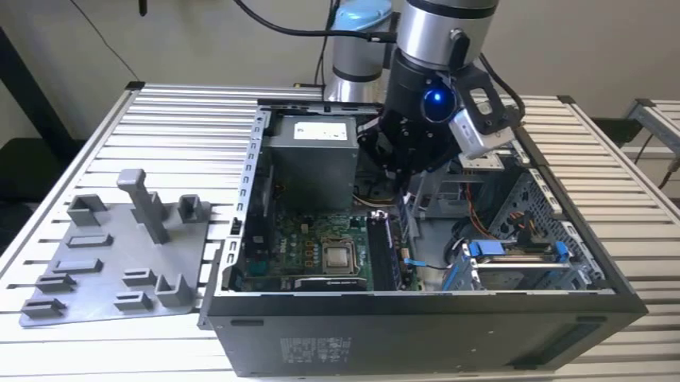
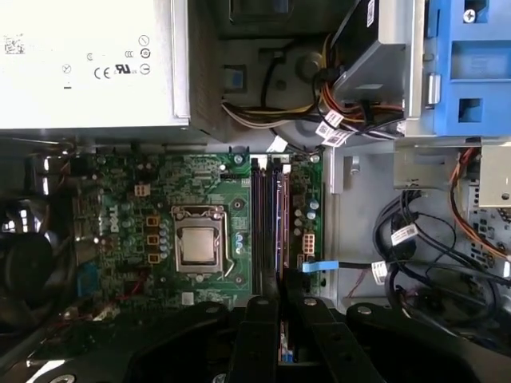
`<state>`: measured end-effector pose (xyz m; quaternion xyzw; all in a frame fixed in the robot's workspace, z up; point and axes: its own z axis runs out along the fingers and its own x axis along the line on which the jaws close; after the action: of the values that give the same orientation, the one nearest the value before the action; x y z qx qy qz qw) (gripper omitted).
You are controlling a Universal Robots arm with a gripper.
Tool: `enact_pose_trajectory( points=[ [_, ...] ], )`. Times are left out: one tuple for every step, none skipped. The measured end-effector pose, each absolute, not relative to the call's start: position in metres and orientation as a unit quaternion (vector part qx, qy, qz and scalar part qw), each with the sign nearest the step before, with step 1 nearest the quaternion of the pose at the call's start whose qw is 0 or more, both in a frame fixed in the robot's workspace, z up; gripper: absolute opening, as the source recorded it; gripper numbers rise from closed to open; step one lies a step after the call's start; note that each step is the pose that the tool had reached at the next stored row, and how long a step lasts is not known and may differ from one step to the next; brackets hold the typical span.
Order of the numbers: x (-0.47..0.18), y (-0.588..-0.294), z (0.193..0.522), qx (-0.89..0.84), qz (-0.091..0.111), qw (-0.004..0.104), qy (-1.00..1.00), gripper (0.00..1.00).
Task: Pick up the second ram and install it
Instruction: 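Insert the second ram into the second slot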
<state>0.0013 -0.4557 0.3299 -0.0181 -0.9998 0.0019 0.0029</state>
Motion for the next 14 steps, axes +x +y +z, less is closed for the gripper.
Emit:
enact_pose_trajectory(
  points=[
    [0.001, -0.456, 0.328, -0.018, 0.002, 0.003, -1.000, 0.14],
    [0.001, -0.456, 0.326, -0.017, 0.002, 0.003, -1.000, 0.14],
    [0.001, -0.456, 0.324, -0.017, 0.002, 0.003, -1.000, 0.14],
    [0.001, -0.456, 0.323, -0.017, 0.002, 0.003, -1.000, 0.14],
    [0.001, -0.456, 0.321, -0.017, 0.002, 0.003, -1.000, 0.14],
    [0.000, -0.456, 0.319, -0.017, 0.002, 0.003, -1.000, 0.14],
    [0.000, -0.456, 0.317, -0.017, 0.002, 0.003, -1.000, 0.14],
    [-0.001, -0.456, 0.315, -0.017, 0.002, 0.003, -1.000, 0.14],
    [-0.001, -0.456, 0.314, -0.017, 0.002, 0.003, -1.000, 0.14],
    [-0.001, -0.456, 0.312, -0.017, 0.002, 0.003, -1.000, 0.14],
    [-0.002, -0.456, 0.310, -0.017, 0.002, 0.003, -1.000, 0.14],
    [-0.002, -0.456, 0.308, -0.017, 0.002, 0.003, -1.000, 0.14],
    [-0.002, -0.456, 0.306, -0.016, 0.002, 0.003, -1.000, 0.14],
    [-0.003, -0.456, 0.304, -0.017, 0.002, 0.003, -1.000, 0.14]
  ],
)
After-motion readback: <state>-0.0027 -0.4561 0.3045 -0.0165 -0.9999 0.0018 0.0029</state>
